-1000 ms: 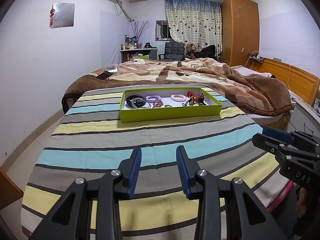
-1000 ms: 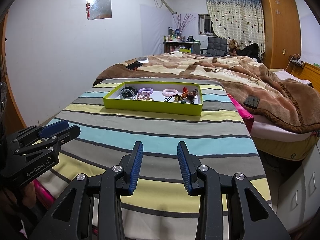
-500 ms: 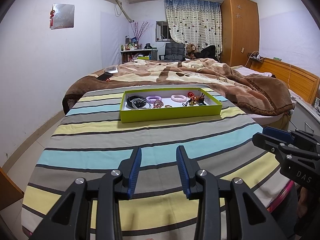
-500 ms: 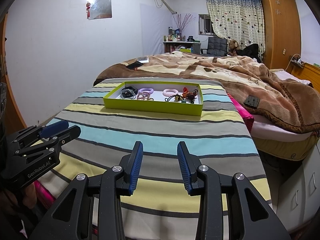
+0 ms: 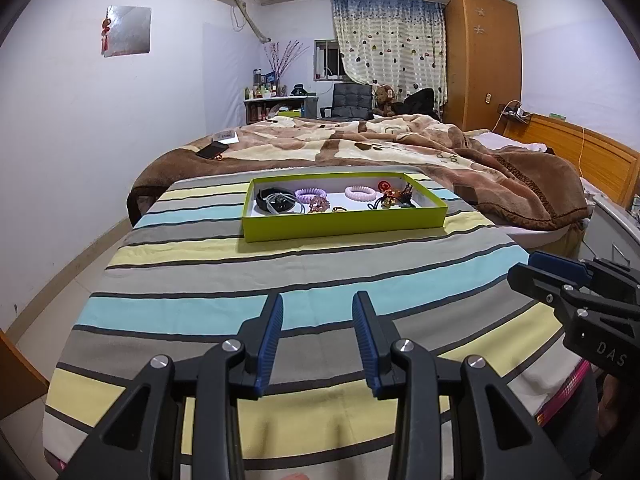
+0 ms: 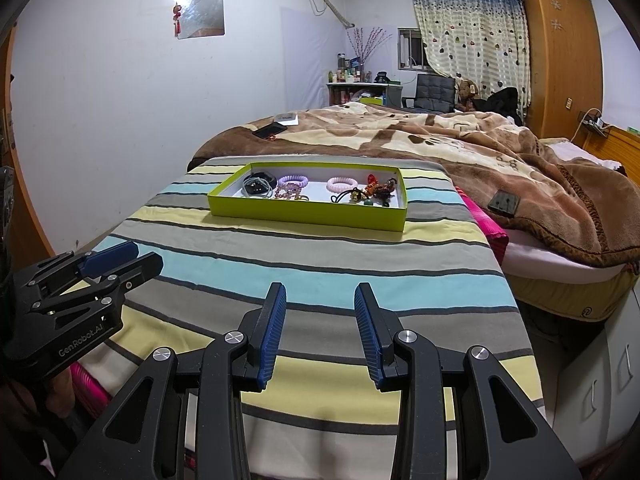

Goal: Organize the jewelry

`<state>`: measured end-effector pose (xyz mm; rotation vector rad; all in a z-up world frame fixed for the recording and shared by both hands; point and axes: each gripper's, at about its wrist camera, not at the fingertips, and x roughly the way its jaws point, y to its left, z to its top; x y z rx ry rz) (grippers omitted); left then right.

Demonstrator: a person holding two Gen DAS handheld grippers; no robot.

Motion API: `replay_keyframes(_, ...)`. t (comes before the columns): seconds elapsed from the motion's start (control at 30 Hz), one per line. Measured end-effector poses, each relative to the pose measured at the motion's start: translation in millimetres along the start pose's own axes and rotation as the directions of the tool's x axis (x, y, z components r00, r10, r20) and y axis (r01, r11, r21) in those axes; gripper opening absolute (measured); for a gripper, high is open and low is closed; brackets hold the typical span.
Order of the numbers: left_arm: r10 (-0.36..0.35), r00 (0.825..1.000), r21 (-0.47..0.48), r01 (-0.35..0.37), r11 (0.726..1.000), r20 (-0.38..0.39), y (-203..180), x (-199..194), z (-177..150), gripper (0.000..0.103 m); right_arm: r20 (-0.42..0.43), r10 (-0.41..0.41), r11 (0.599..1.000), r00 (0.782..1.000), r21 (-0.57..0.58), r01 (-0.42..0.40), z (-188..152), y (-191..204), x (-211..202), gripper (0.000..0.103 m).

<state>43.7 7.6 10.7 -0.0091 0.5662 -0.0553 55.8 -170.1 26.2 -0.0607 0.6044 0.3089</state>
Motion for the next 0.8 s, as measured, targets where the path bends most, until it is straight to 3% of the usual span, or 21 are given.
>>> replay_keyframes(0.8, -0.01, 1.0, -0.001, 0.01, 1.0, -0.008, -8.4, 1.1, -5.3, 0.038, -0.002, 0.0, 1.0, 1.0, -0.001, 0.0, -0.4, 2.2, 0.5, 0.037)
